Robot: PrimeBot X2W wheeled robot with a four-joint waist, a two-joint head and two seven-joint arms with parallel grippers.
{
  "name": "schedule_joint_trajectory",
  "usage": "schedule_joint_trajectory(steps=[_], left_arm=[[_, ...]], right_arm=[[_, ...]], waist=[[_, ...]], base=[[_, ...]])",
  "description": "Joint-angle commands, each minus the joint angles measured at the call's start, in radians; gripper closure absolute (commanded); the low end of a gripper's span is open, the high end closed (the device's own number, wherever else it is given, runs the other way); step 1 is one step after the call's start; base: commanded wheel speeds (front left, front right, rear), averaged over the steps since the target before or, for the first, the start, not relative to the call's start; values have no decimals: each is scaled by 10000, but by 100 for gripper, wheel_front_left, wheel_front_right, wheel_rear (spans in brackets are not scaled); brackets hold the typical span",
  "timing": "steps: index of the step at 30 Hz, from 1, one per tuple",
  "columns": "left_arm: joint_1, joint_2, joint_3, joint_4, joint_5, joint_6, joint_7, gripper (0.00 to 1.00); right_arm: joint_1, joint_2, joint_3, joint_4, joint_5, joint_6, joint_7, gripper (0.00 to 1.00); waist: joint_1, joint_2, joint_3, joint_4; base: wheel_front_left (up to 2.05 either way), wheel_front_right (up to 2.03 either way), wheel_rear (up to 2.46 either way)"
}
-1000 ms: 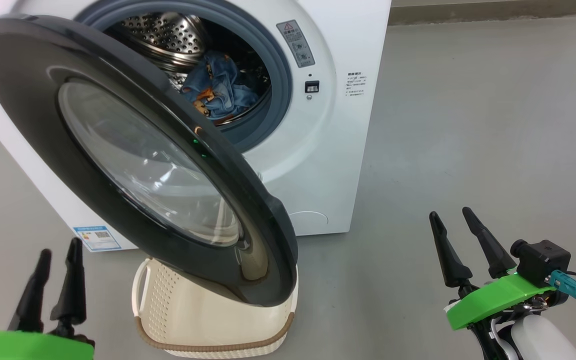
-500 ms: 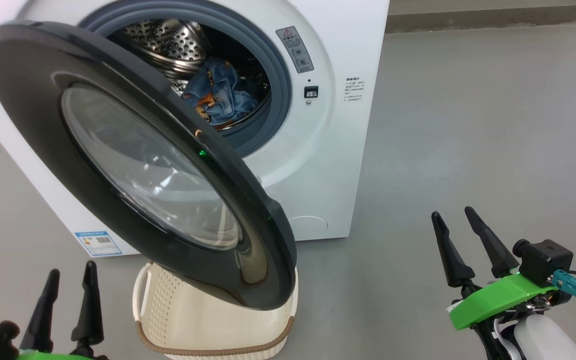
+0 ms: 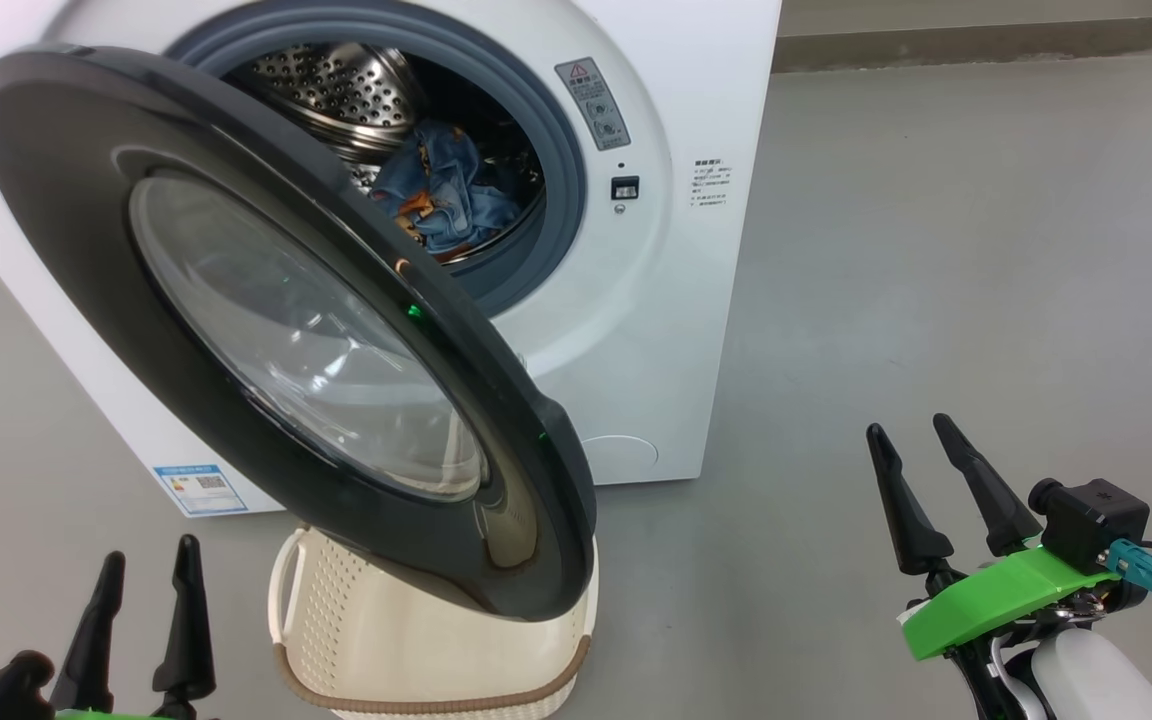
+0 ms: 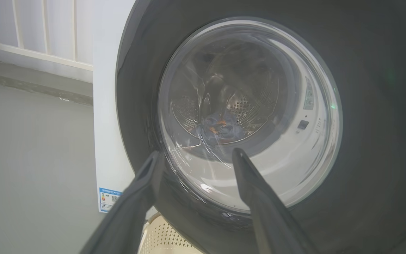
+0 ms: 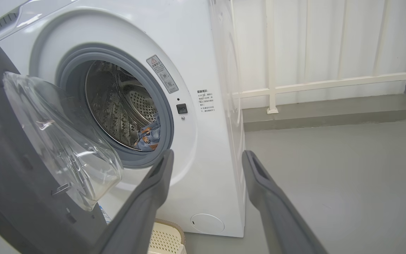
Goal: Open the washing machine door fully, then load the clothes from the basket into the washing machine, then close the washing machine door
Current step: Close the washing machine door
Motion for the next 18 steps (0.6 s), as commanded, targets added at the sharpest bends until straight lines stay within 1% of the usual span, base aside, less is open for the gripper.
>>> schedule_joint_trajectory(steps=[1, 18], left_arm=[[-285, 240, 309, -187, 118, 50, -102, 0], [-294, 240, 187, -116, 185, 171, -229, 0]], right_arm=[[-202, -135, 159, -216, -103, 46, -80, 0], [-169, -174, 260, -201, -81, 46, -80, 0]], waist=[[-1, 0, -2, 3], [-1, 0, -36, 53]], base=[[0, 0, 0], [0, 0, 0]])
